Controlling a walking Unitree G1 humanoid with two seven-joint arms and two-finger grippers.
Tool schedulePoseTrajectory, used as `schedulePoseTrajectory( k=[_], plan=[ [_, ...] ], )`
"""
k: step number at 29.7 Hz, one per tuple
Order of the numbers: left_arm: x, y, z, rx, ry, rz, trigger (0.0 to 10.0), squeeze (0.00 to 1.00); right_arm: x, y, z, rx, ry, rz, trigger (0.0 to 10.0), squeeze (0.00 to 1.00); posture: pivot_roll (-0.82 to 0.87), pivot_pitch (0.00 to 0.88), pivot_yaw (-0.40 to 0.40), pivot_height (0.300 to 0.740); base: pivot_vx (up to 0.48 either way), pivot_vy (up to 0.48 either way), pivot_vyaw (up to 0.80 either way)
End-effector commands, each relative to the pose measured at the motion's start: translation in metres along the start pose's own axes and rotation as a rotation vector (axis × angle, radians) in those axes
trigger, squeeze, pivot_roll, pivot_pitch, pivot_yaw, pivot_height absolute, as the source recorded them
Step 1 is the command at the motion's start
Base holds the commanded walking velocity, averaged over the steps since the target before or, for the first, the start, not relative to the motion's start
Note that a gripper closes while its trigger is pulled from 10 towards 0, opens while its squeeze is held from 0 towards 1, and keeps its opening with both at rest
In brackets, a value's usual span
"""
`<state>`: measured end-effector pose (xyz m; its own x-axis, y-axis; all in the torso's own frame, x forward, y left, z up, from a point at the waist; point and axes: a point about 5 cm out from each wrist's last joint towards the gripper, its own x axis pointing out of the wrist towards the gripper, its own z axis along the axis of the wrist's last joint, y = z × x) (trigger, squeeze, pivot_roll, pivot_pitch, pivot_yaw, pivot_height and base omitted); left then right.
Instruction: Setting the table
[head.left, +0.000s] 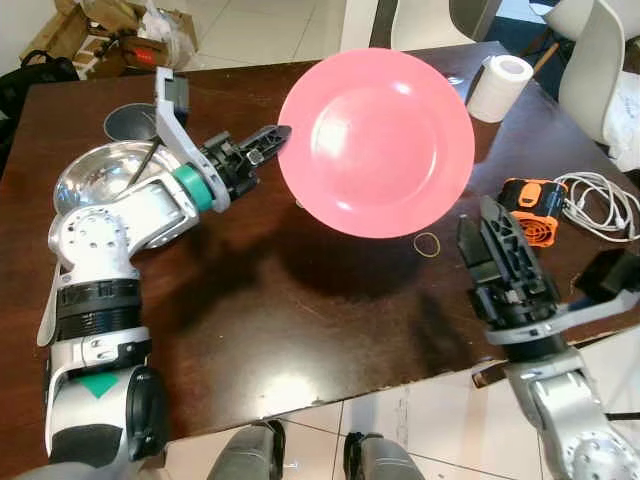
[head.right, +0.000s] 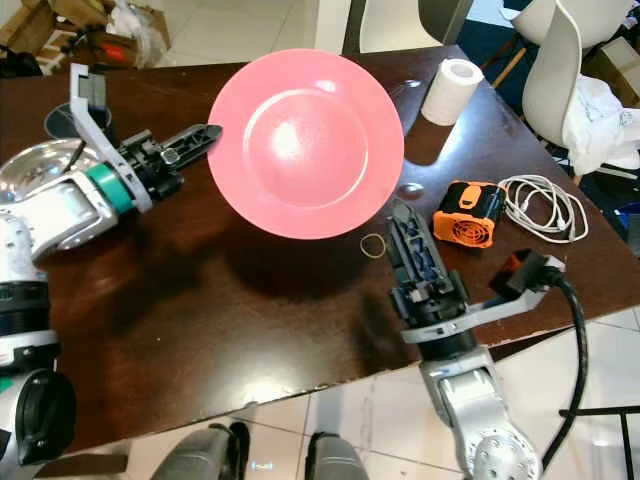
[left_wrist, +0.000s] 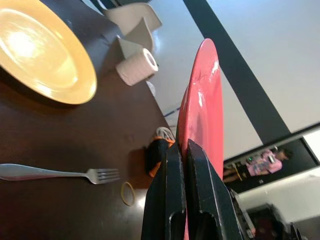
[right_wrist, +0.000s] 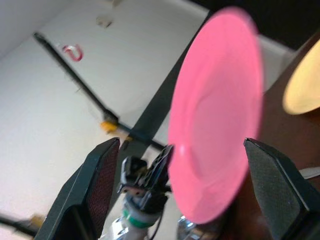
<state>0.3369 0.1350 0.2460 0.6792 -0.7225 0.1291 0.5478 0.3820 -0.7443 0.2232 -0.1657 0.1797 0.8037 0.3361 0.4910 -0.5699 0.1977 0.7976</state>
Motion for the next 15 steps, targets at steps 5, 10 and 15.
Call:
schedulePoseTrajectory(
  k=[5, 10, 15],
  plan=[
    [-0.004, -0.004, -0.004, 0.007, 0.031, -0.049, 10.0, 0.0, 0.007, -0.008, -0.001, 0.009, 0.042, 0.002, 10.0, 0.0, 0.08, 0.039, 0.024, 0.74, 0.0, 0.0, 0.0],
    [-0.005, -0.006, -0.004, 0.008, 0.029, -0.06, 10.0, 0.0, 0.011, -0.008, 0.001, 0.015, 0.056, 0.015, 6.0, 0.0, 0.08, 0.041, 0.019, 0.74, 0.0, 0.0, 0.0],
    [-0.006, -0.009, -0.004, 0.011, 0.027, -0.077, 10.0, 0.0, 0.013, -0.007, 0.002, 0.021, 0.059, 0.032, 0.0, 0.0, 0.08, 0.044, 0.019, 0.74, 0.0, 0.0, 0.0]
  ],
)
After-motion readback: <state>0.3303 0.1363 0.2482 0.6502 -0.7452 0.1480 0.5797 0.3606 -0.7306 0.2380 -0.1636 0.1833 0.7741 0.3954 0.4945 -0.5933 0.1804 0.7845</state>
